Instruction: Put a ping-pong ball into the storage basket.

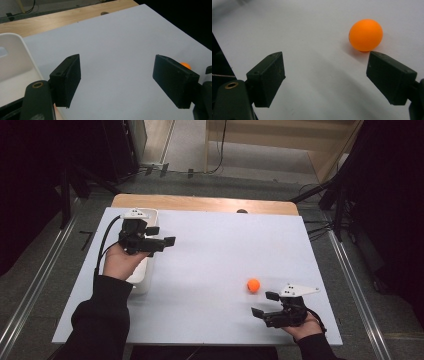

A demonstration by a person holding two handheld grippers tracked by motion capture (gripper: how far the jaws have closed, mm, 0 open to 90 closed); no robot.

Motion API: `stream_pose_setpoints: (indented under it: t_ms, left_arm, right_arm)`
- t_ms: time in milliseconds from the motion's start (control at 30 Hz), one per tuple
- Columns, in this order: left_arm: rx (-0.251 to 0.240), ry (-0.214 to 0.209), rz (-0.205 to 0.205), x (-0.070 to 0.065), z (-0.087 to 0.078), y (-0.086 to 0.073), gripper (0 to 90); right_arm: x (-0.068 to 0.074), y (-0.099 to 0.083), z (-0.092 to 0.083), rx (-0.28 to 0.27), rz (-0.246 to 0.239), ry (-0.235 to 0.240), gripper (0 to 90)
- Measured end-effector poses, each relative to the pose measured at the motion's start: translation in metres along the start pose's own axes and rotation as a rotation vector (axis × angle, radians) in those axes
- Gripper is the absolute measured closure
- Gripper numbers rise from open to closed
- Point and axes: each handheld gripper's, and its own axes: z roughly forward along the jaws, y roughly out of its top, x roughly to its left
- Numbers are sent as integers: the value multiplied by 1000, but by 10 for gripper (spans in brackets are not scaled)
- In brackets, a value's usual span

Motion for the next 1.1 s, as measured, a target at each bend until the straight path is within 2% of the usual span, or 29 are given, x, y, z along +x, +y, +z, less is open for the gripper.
stream_pose_setpoints:
  t_ms: [200,300,733,800,967,1100]
  left_arm:
    - [-1,-20,24,-8,3,-3,233]
    - [-2,-38,22,-11,4,-5,233]
    - [1,-47,75,-25,9,-15,233]
    - [-4,-53,71,-28,10,-16,233]
    - [4,-51,94,-36,14,-21,234]
    - [-9,-60,88,-40,15,-24,234]
  right_arm:
    - [0,0,0,2,7,-2,137]
    - [-1,0,-1,0,7,-3,136]
    - [-1,0,-1,-2,8,-4,136]
    - [-1,0,-1,-5,9,-5,136]
    - [-2,0,-2,-4,9,-3,136]
    - [-2,0,-2,-4,9,-4,136]
